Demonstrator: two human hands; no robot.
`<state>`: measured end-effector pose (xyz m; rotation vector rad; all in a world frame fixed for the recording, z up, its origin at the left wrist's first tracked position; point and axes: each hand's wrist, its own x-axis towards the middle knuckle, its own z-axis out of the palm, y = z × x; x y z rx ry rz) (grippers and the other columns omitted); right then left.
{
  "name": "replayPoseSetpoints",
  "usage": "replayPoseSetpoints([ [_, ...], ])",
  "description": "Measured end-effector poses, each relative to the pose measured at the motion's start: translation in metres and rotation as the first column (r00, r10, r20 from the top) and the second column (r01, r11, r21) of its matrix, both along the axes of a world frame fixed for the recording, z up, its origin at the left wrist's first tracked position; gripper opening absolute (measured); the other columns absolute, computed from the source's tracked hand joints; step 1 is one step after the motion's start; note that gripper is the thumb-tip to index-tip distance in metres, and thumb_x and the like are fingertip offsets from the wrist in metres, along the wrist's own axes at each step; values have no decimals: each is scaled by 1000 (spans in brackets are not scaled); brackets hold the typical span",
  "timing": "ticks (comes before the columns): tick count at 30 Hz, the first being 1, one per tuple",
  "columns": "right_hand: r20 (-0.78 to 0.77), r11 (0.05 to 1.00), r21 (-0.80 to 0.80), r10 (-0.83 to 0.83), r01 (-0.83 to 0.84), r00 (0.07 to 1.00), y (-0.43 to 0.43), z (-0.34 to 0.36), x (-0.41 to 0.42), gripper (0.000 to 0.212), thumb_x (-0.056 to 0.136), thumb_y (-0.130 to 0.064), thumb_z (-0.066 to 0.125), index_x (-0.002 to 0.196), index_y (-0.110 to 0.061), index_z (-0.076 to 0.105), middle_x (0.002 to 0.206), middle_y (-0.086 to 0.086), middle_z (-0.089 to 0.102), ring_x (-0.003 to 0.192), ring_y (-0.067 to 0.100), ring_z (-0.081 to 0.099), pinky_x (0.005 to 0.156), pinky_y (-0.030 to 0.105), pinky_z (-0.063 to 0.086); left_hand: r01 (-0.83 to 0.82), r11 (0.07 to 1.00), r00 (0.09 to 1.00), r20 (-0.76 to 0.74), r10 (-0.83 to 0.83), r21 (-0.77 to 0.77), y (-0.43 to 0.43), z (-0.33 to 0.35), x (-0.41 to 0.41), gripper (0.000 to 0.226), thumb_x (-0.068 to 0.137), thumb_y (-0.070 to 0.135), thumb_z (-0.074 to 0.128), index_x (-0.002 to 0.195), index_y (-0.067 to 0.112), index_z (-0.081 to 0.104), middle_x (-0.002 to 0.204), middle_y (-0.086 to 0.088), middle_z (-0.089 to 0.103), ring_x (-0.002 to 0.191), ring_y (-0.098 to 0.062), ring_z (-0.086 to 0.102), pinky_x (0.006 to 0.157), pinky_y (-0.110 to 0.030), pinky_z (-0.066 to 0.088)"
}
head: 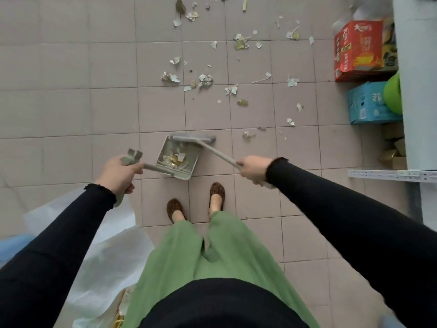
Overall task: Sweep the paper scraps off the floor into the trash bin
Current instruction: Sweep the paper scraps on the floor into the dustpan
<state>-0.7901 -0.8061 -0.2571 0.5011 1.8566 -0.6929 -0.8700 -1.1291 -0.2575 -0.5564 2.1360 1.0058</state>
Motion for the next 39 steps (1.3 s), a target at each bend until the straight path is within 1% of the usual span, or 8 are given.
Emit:
replayPoseSetpoints([
  [6, -10, 995, -43, -92, 91, 996, 11, 56, 58, 49, 98, -14, 39, 142, -34, 46, 78, 1, 50, 53, 15, 43, 39, 23, 38, 5, 1000, 1000, 4, -5, 27, -18, -9, 0, 22, 97, 23, 61, 108, 3, 64, 108, -22, 65, 49, -21, 40, 47, -27, 36],
  [12, -94, 992, 76, -91, 98, 991, -57, -2, 39, 51, 98, -11, 34, 148, -20, 42, 90, 6, 58, 57, 16, 47, 45, 26, 40, 65, 996, 998, 8, -66, 63, -34, -12, -3, 23, 97, 21, 60, 108, 1, 63, 96, -18, 58, 48, -21, 39, 46, -26, 35],
  [16, -22, 975, -42, -219, 218, 975, -81, 2, 47, 47, 100, -9, 37, 146, -16, 44, 79, 2, 49, 53, 15, 43, 44, 26, 39, 110, 990, 994, 0, -110, 89, -38, -11, -10, 7, 98, 20, 60, 98, 14, 64, 95, -16, 55, 48, -20, 38, 44, -24, 36],
  [21, -6, 805, -120, -586, 581, 810, -88, 32, 110, 53, 99, -15, 43, 150, -30, 40, 79, 3, 47, 49, 11, 38, 36, 22, 33, 281, 955, 960, -33, -279, 93, -38, -13, -26, 8, 97, 20, 60, 96, 15, 67, 86, -14, 53, 51, -20, 40, 46, -25, 38],
  [27, -132, 584, -92, -810, 806, 571, -102, 18, 144, 57, 98, -17, 43, 151, -38, 37, 77, 3, 50, 48, 10, 38, 38, 24, 34, 595, 802, 803, -76, -591, 55, -10, -5, -54, 16, 95, 25, 59, 102, 14, 69, 73, -10, 54, 49, -23, 45, 49, -30, 42],
  [32, -196, 432, -63, -889, 900, 413, -70, 10, 153, 57, 98, -17, 42, 151, -38, 35, 74, 0, 50, 52, 13, 39, 42, 26, 35, 757, 653, 652, -108, -751, 28, 46, 6, -68, 12, 97, 25, 57, 88, 31, 61, 73, -4, 58, 52, -21, 46, 48, -28, 43],
  [35, -207, 351, -23, -917, 936, 339, -34, 4, 159, 57, 98, -19, 42, 151, -39, 36, 81, 2, 53, 59, 16, 41, 46, 29, 38, 799, 601, 601, -82, -795, 35, 87, 1, -80, 9, 96, 24, 57, 100, 21, 65, 92, -3, 63, 53, -20, 44, 45, -25, 39],
  [39, -198, 313, 46, -928, 949, 316, 24, -11, 167, 57, 99, -17, 40, 153, -31, 33, 85, 1, 54, 59, 17, 43, 47, 30, 40, 831, 555, 556, -34, -830, 37, 145, -4, -94, 12, 95, 24, 58, 99, 14, 63, 88, -11, 60, 50, -21, 41, 48, -27, 38],
])
